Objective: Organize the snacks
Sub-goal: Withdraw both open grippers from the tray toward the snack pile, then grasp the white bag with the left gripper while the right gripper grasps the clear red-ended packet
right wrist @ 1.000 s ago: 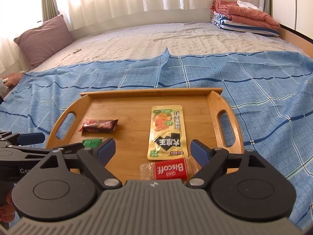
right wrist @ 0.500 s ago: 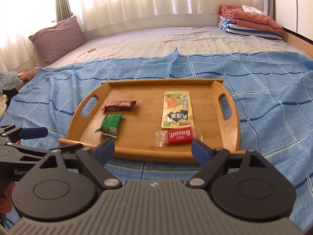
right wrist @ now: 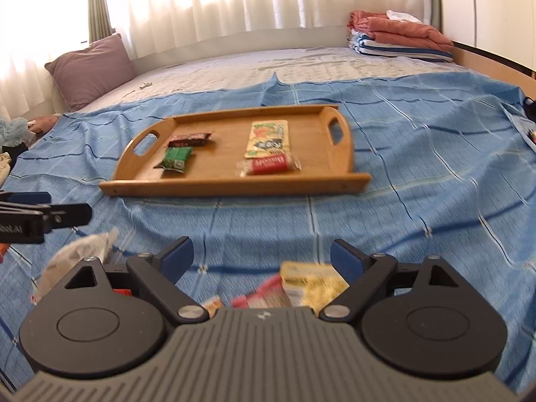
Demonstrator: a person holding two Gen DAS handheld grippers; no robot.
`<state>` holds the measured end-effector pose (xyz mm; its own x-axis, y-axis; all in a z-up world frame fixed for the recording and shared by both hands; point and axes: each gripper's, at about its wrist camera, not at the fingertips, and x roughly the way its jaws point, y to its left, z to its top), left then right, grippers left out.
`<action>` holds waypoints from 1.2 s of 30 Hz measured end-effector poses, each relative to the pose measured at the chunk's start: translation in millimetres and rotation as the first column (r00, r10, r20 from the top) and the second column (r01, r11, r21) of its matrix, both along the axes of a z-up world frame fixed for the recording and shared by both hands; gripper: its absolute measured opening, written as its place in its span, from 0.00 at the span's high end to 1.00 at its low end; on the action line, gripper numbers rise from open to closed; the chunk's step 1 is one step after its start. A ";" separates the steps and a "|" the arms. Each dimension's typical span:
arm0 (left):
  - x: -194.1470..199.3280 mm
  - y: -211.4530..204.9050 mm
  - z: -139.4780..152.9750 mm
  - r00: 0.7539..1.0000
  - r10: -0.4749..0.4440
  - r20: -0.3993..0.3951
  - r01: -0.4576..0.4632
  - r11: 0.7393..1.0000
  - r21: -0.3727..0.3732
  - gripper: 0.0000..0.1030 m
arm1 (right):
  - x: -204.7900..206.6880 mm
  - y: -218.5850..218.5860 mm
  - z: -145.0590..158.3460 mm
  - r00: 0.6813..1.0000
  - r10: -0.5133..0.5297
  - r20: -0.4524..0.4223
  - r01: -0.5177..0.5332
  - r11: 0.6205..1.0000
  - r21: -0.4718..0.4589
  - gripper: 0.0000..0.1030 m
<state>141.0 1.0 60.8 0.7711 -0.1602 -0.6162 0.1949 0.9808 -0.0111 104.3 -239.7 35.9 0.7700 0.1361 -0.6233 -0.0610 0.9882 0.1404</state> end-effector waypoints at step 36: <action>-13.2 32.8 -50.6 0.998 -0.061 -0.001 0.061 0.998 -0.026 0.03 | -31.0 31.6 -33.5 0.992 0.039 0.123 -0.012 0.978 -0.210 0.24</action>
<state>127.8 33.8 10.2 0.7582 -0.2231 -0.6126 0.2544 0.9664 -0.0370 73.3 -208.2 2.5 0.8420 0.0338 -0.5384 -0.0905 0.9927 -0.0793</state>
